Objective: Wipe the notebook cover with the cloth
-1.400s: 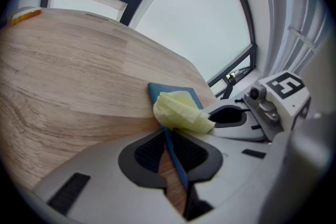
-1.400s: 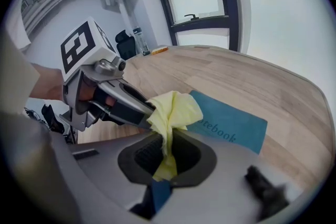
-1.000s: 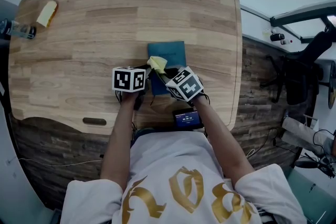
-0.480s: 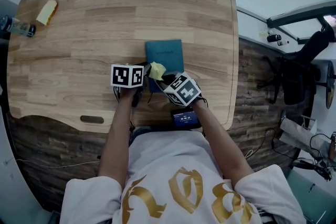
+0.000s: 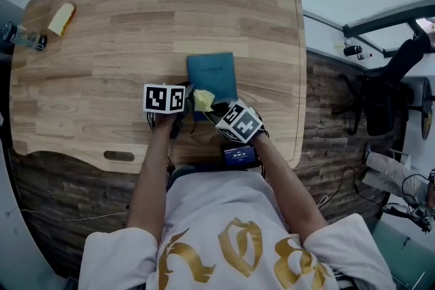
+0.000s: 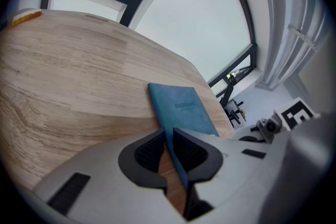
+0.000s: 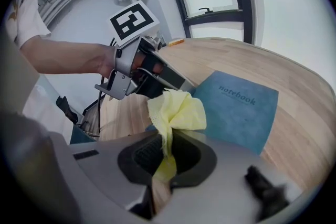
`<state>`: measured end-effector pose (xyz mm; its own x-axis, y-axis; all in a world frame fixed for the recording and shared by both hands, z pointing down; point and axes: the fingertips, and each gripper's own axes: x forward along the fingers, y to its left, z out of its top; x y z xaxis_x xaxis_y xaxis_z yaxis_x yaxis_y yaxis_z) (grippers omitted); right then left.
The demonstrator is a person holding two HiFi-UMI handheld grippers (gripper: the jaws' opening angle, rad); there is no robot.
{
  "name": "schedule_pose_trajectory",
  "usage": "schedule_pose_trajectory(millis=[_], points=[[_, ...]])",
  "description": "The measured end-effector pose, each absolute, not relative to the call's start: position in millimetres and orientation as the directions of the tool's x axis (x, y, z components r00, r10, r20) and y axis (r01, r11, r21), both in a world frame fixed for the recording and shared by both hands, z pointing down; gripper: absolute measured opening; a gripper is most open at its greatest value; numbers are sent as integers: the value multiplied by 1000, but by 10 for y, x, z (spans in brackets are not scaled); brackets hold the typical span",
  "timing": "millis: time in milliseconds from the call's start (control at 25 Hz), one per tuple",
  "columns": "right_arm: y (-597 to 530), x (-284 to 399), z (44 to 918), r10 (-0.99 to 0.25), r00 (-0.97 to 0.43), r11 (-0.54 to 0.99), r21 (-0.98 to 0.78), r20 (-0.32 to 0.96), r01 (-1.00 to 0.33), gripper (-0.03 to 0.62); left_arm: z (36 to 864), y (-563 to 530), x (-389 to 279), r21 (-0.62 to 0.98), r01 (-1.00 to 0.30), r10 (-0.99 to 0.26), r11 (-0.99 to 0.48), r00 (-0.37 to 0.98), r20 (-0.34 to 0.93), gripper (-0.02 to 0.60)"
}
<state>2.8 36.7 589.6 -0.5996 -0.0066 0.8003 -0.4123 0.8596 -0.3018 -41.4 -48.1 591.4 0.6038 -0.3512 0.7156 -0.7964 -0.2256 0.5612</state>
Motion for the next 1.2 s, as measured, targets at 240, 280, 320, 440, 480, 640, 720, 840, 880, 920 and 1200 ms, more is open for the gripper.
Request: schedule_pose_trajectory(millis=[240, 280, 320, 440, 480, 640, 720, 840, 880, 920, 1200], points=[[352, 178, 5896, -18, -589, 851, -296, 808, -433, 38, 5921, -459, -410, 564, -796, -348, -219, 604, 717, 58], [338, 208, 5897, -24, -586, 849, -293, 810, -440, 38, 5918, -464, -412, 560, -798, -351, -222, 602, 718, 58], [321, 239, 5897, -32, -584, 845, -290, 811, -449, 38, 5915, -468, -412, 556, -800, -354, -225, 599, 718, 58], [275, 324, 5899, -59, -581, 831, -282, 812, -479, 38, 5912, -465, -403, 544, -806, -361, -235, 592, 720, 59], [266, 345, 5899, -67, -579, 827, -280, 812, -487, 38, 5911, -462, -400, 543, -806, -362, -237, 592, 720, 58], [225, 393, 5893, -80, -572, 819, -274, 817, -505, 38, 5909, -453, -403, 547, -803, -355, -237, 596, 720, 58], [191, 422, 5895, -85, -565, 820, -265, 821, -508, 39, 5907, -458, -404, 549, -802, -355, -236, 597, 720, 58], [134, 452, 5901, -94, -558, 824, -250, 824, -508, 39, 5909, -462, -401, 549, -802, -354, -237, 597, 720, 58], [115, 461, 5903, -98, -555, 825, -244, 826, -509, 38, 5910, -461, -399, 550, -801, -353, -237, 599, 719, 58], [97, 470, 5905, -101, -551, 826, -239, 828, -510, 38, 5912, -461, -395, 553, -799, -351, -236, 601, 718, 58], [-144, 488, 5910, -133, -521, 840, -183, 843, -511, 38, 5909, -460, -397, 561, -795, -346, -230, 606, 716, 58]])
